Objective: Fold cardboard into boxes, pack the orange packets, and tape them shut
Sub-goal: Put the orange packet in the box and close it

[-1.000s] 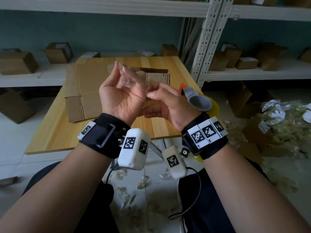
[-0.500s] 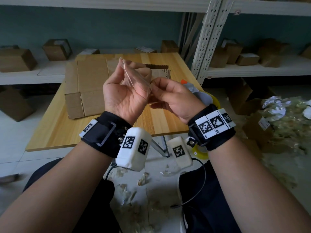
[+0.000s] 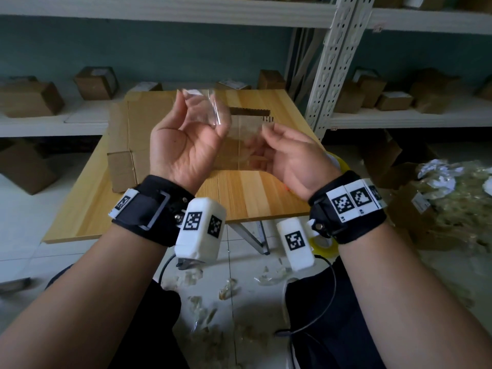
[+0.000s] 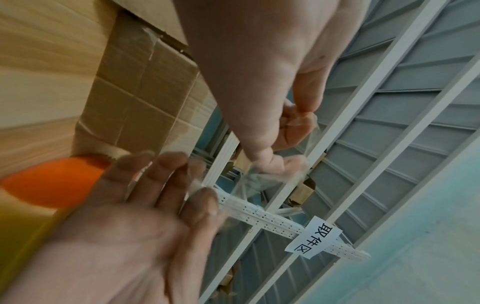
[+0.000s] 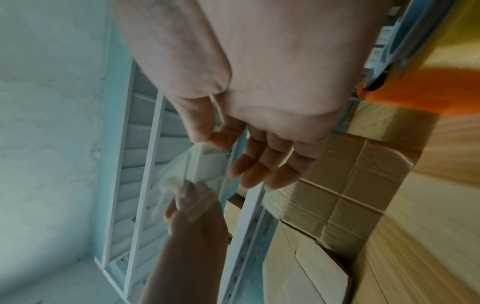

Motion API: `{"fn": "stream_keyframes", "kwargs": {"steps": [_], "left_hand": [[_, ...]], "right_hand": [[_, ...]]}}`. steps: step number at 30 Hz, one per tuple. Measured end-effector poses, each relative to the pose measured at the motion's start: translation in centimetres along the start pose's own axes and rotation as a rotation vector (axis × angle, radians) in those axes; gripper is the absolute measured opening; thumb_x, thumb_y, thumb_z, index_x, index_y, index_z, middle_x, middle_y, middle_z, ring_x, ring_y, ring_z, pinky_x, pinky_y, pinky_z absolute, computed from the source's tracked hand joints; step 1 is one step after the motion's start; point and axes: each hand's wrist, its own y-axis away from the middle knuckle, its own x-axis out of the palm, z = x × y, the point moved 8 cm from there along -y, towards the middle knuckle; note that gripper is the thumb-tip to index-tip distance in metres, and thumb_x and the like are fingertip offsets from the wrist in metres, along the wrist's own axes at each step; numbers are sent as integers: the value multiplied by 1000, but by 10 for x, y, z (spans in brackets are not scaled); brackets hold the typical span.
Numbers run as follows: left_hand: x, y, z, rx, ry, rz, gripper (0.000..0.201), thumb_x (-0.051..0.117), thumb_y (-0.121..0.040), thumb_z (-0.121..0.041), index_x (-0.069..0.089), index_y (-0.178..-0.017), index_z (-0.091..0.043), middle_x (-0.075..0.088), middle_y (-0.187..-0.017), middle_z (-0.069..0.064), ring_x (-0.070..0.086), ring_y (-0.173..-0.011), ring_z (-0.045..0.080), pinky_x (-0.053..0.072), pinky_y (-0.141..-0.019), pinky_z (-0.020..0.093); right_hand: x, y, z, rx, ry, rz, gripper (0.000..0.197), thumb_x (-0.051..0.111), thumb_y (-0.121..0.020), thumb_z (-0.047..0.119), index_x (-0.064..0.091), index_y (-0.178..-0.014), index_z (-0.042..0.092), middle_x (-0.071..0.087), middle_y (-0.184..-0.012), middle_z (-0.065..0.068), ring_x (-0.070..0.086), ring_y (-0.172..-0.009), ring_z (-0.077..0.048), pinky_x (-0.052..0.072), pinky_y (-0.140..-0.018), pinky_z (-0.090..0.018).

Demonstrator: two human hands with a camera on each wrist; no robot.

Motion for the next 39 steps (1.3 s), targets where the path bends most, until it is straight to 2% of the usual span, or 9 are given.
{"fn": "stream_keyframes", "kwargs": {"steps": [3, 7, 10, 16, 23, 27, 32, 36, 39], "left_hand": [[0, -1, -12, 41, -91, 32, 24, 54, -109, -15, 64, -95, 2, 56, -84, 6, 53, -84, 14, 50, -104, 47], [-1, -1, -28, 97, -284, 59, 19, 56, -109, -18, 64, -96, -7, 59, -88, 1, 55, -85, 13, 41, -114, 35], [-2, -2, -41, 128, -368, 73, 21, 56, -109, -19, 65, -91, -11, 63, -86, -2, 57, -84, 12, 45, -111, 34], [-3, 0, -69, 200, -600, 110, 17, 61, -105, -18, 64, -89, -15, 65, -84, -3, 63, -77, 9, 56, -101, 42], [5, 11, -87, 547, -1144, 117, 10, 69, -102, -19, 74, -94, -16, 70, -94, 4, 67, -88, 18, 54, -108, 48], [24, 0, -97, 642, -1062, 134, 13, 68, -103, -16, 74, -92, -13, 68, -90, 7, 64, -88, 19, 52, -112, 50], [45, -39, -88, 478, -793, 157, 11, 63, -106, -17, 68, -98, -11, 59, -86, 4, 61, -82, 13, 47, -117, 43], [47, -75, -72, 376, -529, 82, 18, 62, -106, -21, 70, -92, -14, 63, -79, -4, 65, -72, 7, 46, -117, 45], [33, -99, -67, 326, -417, 26, 18, 61, -107, -20, 69, -91, -13, 65, -77, -4, 67, -67, 7, 59, -88, 33]], "right_hand": [[-7, 4, 11, -41, 79, -35, 22, 48, -108, 16, 65, -107, 2, 73, -111, -19, 69, -92, -23, 55, -82, -38], [-13, 8, 13, -39, 99, -57, 28, 55, -106, 10, 70, -82, 16, 74, -83, -7, 72, -89, -25, 56, -96, -45], [-18, 9, 13, -45, 62, -71, 9, 72, -92, 17, 67, -95, 11, 70, -80, -5, 73, -83, -24, 61, -90, -41], [-32, 12, 16, -109, 156, -222, 47, 83, -76, 10, 65, -119, 6, 76, -89, -10, 76, -82, -25, 65, -81, -42], [-54, 12, 26, -195, 152, -472, 32, 88, -72, 11, 70, -97, 4, 79, -88, -15, 77, -84, -26, 64, -85, -40], [-55, -1, 42, -275, 127, -495, 14, 85, -83, 12, 75, -93, 10, 78, -83, -7, 75, -83, -20, 62, -83, -35], [-62, -26, 41, -249, -74, -548, 12, 86, -86, 17, 77, -94, 14, 73, -82, 0, 66, -72, -12, 59, -72, -28], [-63, -52, 34, -267, -251, -615, 36, 84, -88, 11, 69, -120, 2, 72, -92, -5, 69, -89, -21, 59, -95, -40], [-62, -69, 28, -286, -338, -605, 39, 78, -92, 7, 62, -127, -3, 72, -97, -9, 70, -100, -27, 54, -109, -50]]}}
